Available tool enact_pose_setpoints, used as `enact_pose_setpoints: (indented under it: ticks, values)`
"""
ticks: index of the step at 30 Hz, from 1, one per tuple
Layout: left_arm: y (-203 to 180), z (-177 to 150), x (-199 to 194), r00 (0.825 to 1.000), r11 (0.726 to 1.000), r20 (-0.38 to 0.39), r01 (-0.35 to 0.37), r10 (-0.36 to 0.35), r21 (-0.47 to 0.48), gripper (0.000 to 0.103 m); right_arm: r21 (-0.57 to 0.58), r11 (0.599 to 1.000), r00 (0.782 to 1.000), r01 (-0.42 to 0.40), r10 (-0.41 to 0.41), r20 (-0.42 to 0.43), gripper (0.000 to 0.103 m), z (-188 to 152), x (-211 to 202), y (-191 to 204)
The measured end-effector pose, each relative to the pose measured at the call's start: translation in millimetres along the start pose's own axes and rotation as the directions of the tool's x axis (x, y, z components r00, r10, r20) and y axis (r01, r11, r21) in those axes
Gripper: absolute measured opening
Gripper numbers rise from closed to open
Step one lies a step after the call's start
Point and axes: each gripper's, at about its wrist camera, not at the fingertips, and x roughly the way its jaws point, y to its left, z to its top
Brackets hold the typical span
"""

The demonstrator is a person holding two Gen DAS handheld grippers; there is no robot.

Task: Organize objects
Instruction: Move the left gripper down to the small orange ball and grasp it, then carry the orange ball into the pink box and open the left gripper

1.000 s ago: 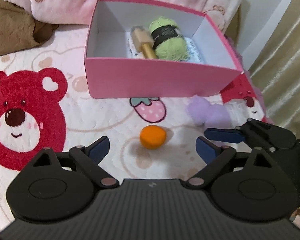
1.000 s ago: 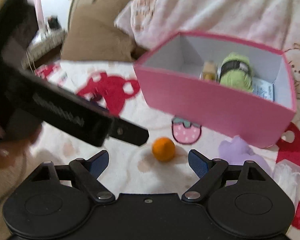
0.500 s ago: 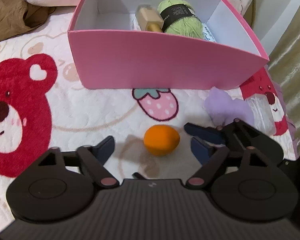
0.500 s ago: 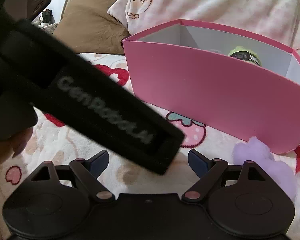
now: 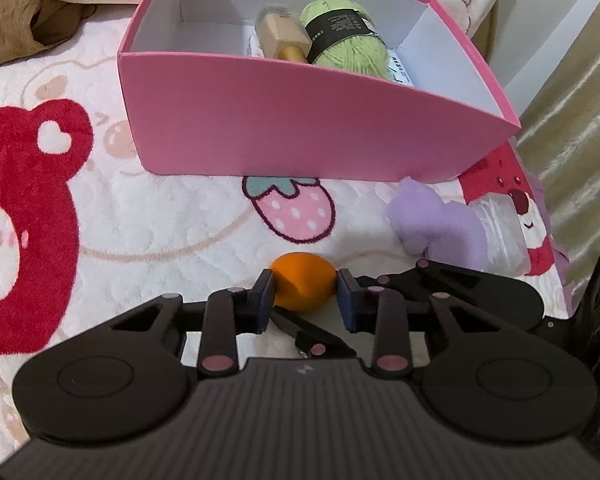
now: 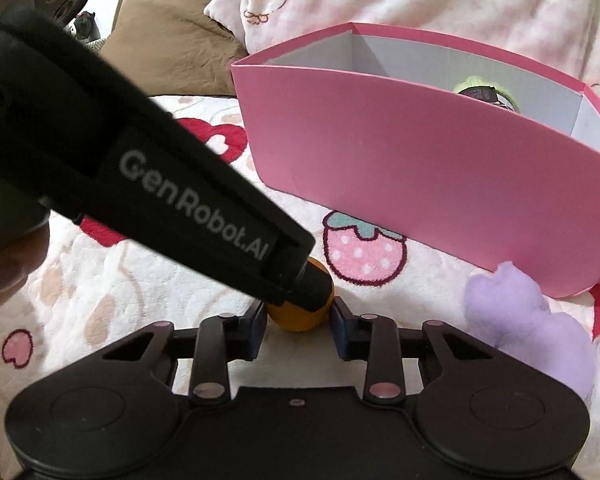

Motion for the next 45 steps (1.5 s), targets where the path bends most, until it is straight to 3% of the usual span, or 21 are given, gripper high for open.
enact_pose_setpoints:
  ticks: [5,8,15,24,29,35,42,45]
  values:
    - [-6.7,-2.7,-13.5,1.000,1.000,-0.003,0.011,-0.011,0.010,0.032,0.066,0.998,0.999,-0.020,0.022,-0.034,0.038,5.9,-16.7,-1.3]
    - [-10.1,-2.4,-31.7,0.998,0.998,0.008,0.055,-0.055,0.008,0.032,0.115,0.992,0.998,-0.046,0.051,-0.042,0.038,14.0,-39.2,-6.4]
    - [-29.8,23.2,-94.2,0.988,0.989,0.073,0.134,-0.139,0.063,0.032,0.103,0.993,0.998,-0.051,0.048,0.035,0.038,54.4,-99.8,-12.3]
    - [-51.3,76.9,-146.4,0.974,0.989,0.183,0.116,-0.130,0.087,0.032,0.030,0.999,0.991,0.020,-0.024,0.131,0.038,118.3,-131.0,-22.2]
    - [-49.4,120.2,-141.5,0.964,0.992,0.233,0.116,-0.124,0.048,0.032,0.041,0.998,0.987,0.042,-0.048,0.153,0.038,159.7,-112.5,-40.0]
    - [-33.2,171.6,-97.6,0.964,0.994,0.245,0.109,-0.099,-0.027,0.032,0.124,0.992,0.992,0.022,-0.037,0.118,0.038,198.5,-60.1,-84.9]
    - [-9.1,193.5,-38.6,0.962,0.995,0.269,0.068,-0.047,-0.069,0.032,0.187,0.982,0.998,-0.034,0.025,0.050,0.038,219.6,9.9,-127.7]
    - [5.2,196.0,-24.3,0.972,0.996,0.234,0.037,-0.018,-0.077,0.032,0.206,0.976,0.997,-0.074,0.074,0.009,0.038,221.0,35.9,-130.6]
